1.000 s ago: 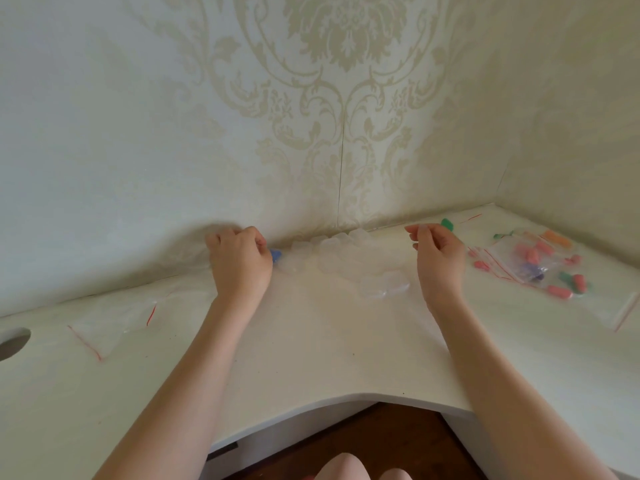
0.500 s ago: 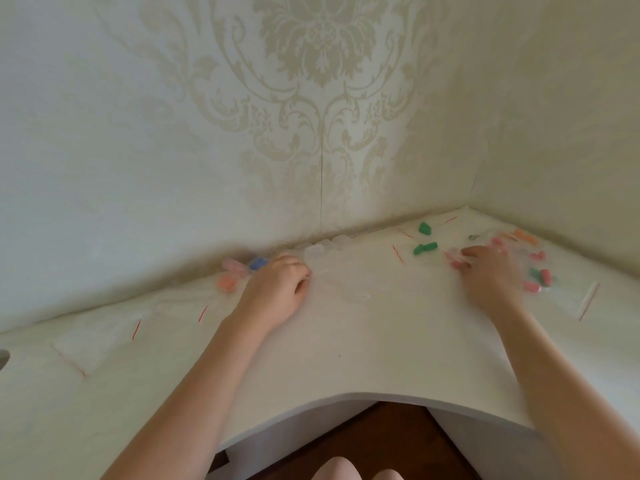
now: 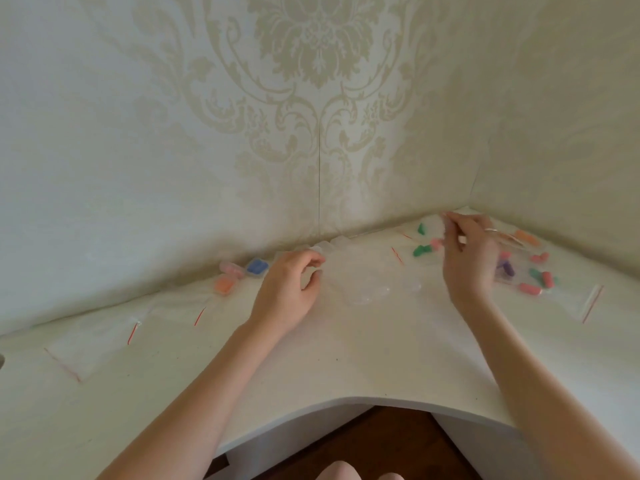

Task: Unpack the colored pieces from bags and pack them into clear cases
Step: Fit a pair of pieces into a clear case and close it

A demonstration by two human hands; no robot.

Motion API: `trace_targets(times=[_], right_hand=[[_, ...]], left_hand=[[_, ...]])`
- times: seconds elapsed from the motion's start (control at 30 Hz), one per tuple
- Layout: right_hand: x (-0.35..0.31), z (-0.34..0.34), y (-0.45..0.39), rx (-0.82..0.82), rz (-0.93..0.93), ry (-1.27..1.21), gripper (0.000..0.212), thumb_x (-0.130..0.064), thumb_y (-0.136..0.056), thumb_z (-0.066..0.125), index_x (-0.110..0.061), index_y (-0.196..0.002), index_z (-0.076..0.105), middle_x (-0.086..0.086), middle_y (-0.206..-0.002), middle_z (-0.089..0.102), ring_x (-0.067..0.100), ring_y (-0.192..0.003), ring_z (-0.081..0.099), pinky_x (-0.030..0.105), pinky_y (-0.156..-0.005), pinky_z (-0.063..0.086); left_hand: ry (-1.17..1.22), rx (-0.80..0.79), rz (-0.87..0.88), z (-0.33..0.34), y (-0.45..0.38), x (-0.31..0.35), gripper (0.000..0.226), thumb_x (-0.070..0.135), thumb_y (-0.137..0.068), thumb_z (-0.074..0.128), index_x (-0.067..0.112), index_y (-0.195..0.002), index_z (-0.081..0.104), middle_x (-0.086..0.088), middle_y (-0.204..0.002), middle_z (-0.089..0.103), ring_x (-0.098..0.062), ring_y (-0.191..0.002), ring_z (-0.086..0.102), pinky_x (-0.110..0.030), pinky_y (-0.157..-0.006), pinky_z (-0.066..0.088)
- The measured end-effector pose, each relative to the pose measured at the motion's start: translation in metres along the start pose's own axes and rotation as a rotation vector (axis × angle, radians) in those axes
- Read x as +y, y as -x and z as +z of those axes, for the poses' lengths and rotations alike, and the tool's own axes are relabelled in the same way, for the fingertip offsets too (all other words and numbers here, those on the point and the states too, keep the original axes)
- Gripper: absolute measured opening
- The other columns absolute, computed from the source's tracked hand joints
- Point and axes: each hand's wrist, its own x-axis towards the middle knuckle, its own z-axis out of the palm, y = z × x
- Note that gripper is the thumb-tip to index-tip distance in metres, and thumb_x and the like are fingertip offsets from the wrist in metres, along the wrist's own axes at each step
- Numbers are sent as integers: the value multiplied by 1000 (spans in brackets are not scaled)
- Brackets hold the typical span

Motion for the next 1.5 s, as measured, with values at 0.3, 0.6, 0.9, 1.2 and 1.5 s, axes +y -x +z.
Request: trace_targets(times=[0.3, 0.6, 0.9, 1.2, 1.5], right_hand=[[-79, 46, 56, -360, 5, -449, 23, -5, -90, 61, -23, -101, 68, -8, -81, 70, 8, -73, 66, 13, -65, 50], [-81, 56, 73, -452, -96, -419, 26, -4, -86, 64, -22, -105, 61, -12, -86, 72, 1, -80, 66, 11, -72, 47], [-80, 60, 83, -352, -109, -411, 22, -2, -86, 65, -21, -96, 58, -15, -81, 65, 3, -76, 62, 14, -71, 49], [-79, 60, 83, -404, 11, -459, 30, -3, -86, 63, -31, -89, 55, -9, -78, 66, 10, -73, 65, 21, -68, 52], [-76, 55, 74, -403, 236, -571, 15, -10, -82, 72, -17, -84, 58, -7, -67, 73, 21, -71, 65, 11, -62, 44]], left_hand=[[880, 83, -471, -10, -6, 36, 6, 9, -84, 69, 9, -90, 70, -7, -83, 74, -24, -85, 71, -26, -76, 56], [949, 160, -590, -10, -13, 32, 7, 7, -85, 68, 0, -82, 69, -18, -81, 71, -25, -81, 70, -19, -71, 54], [526, 219, -423, -6, -6, 28, 17, 17, -90, 64, 7, -77, 68, -1, -68, 69, -9, -67, 69, -24, -69, 53], [869, 78, -620, -11, -10, 29, 2, 9, -80, 73, 9, -81, 74, -5, -71, 72, -14, -72, 69, -28, -83, 56], [655, -36, -435, -16, -11, 24, 19, 12, -75, 77, 27, -85, 73, 11, -83, 73, -3, -84, 67, -17, -82, 51]])
